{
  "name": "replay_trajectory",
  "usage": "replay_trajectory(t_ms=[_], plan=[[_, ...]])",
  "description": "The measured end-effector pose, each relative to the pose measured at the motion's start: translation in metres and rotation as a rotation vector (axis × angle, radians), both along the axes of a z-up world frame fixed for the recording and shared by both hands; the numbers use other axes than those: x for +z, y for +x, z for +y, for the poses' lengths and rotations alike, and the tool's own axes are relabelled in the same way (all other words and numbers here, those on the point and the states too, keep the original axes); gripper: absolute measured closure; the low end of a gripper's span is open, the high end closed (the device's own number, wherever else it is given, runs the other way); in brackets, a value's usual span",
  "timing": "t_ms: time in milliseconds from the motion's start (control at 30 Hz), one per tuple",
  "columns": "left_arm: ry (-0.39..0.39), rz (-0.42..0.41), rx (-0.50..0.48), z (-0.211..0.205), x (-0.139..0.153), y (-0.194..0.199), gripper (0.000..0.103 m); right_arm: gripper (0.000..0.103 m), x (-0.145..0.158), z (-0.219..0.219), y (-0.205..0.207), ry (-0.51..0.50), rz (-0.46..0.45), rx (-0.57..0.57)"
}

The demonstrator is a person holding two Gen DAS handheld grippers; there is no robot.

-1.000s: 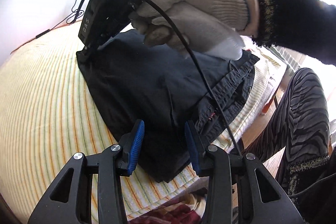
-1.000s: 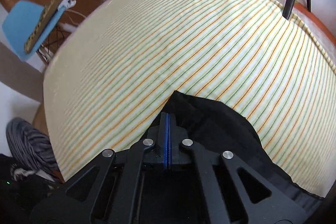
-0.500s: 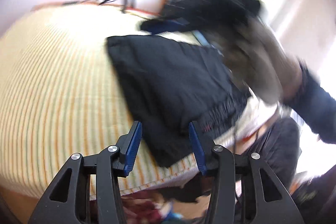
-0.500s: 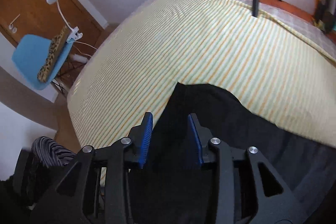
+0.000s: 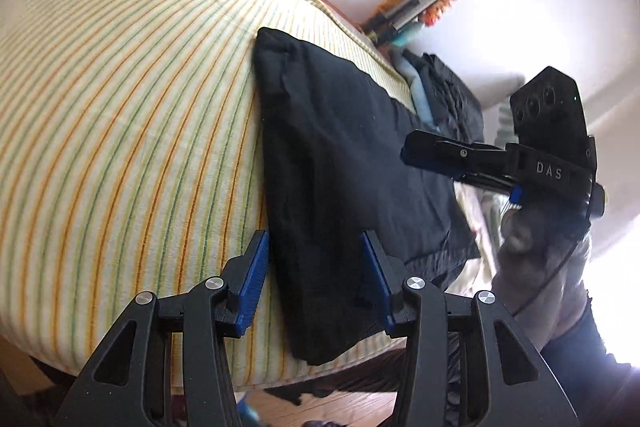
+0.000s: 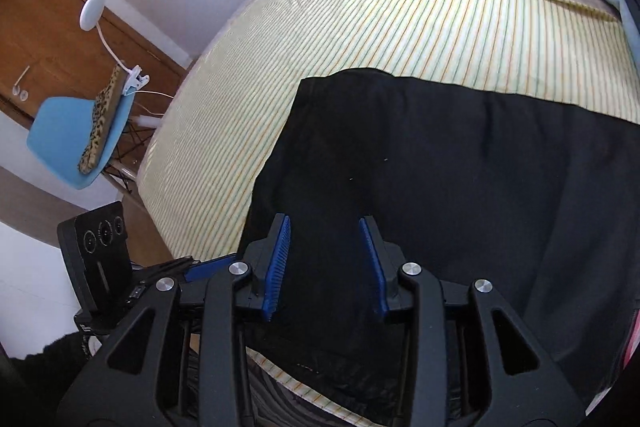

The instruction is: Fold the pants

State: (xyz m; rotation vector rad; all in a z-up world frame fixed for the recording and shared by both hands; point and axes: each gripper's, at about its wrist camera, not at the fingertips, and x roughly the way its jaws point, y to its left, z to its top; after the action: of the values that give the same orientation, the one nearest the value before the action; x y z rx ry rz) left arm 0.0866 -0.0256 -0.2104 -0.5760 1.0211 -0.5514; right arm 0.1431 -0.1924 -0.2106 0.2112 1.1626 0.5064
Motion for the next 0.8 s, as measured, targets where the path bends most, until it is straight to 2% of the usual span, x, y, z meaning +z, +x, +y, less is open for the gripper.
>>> replay_trajectory(t_ms=[200,333,433,500,800], plan=[[-0.020,-0.033,-0.004,-0.008,0.006,-0.003,0.065,0.058,-0.004,0.026,0.018,0.019,0.040,0.021],[-0.035,-0.093,-0.006,-0.010,0.018,-0.010,0.071,0.058,-0.007,0.047,0.028,-0.030,0.085,0.033],[-0.030,-0.126,-0.005,-0.015,0.025,-0.013,0.071,0.055,-0.001,0.065,0.032,-0.067,0.093,0.067],[-0.033,-0.141,-0.007,-0.018,0.027,-0.013,0.071,0.046,0.002,0.079,0.033,-0.109,0.098,0.097],[-0.063,-0.212,-0.008,-0.027,0.037,-0.020,0.071,0.046,-0.006,0.138,0.042,-0.429,0.143,0.195]])
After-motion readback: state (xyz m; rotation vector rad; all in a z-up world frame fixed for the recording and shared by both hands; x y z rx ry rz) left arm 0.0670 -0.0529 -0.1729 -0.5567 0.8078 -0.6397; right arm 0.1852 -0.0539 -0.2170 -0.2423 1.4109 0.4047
